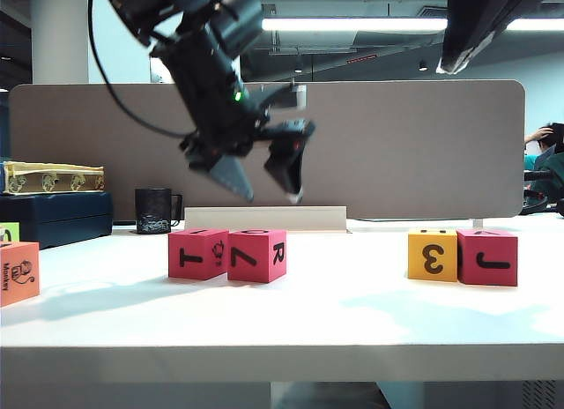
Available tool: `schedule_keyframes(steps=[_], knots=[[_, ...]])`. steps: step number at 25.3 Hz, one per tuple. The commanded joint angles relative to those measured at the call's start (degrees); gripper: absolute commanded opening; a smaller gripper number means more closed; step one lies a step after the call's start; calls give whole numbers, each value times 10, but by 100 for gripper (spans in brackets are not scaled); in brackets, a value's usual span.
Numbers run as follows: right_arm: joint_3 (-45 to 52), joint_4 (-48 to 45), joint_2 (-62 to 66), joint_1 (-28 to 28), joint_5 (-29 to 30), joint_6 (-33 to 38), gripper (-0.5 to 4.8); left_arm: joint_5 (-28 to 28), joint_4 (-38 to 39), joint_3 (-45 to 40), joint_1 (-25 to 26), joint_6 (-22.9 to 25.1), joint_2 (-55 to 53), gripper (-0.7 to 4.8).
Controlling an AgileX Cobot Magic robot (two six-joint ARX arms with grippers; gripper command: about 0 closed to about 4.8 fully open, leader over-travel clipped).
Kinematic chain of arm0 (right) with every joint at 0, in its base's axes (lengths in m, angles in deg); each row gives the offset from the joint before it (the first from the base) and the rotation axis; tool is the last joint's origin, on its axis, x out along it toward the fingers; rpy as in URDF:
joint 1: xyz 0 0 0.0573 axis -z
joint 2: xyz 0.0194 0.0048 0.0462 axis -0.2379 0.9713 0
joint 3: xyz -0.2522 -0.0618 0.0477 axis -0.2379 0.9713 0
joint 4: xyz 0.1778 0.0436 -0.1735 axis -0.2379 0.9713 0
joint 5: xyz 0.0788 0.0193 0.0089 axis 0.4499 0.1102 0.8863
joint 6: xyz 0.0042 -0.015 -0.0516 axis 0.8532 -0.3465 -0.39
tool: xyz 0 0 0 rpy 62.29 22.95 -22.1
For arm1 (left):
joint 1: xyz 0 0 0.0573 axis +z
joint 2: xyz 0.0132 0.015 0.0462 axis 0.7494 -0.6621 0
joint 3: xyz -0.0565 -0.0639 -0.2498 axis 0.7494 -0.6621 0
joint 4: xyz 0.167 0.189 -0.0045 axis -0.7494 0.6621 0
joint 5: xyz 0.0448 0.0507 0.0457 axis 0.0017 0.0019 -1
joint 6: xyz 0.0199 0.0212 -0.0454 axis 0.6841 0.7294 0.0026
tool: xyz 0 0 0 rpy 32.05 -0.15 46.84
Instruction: Select the appropriate blocks from the scattered letter blocks on the table and arrange them in a row to spell out "ALOHA".
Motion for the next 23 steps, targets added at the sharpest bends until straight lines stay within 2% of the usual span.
schedule_keyframes(steps=[1, 5, 8, 14, 15, 18, 23], knots=[[-3, -5, -2, 0, 0, -2, -4, -28, 48, 40, 4, 3, 2, 383], [-3, -10, -2, 0, 0, -2, -4, -39, 118, 87, 23, 11, 3, 382], [-3, -15, -2, 0, 0, -2, -4, -39, 166, 107, 50, -3, 8, 382], [-3, -24, -2, 0, 1, -2, -4, 20, 246, 104, 133, -30, 41, 382], [-3, -27, -2, 0, 1, -2, -4, 32, 275, 104, 161, -30, 57, 382], [-3, -28, -2, 0, 2, -2, -4, 32, 322, 104, 196, -22, 87, 382], [-3, -40, -2, 0, 2, -2, -4, 32, 380, 101, 217, -14, 121, 383]])
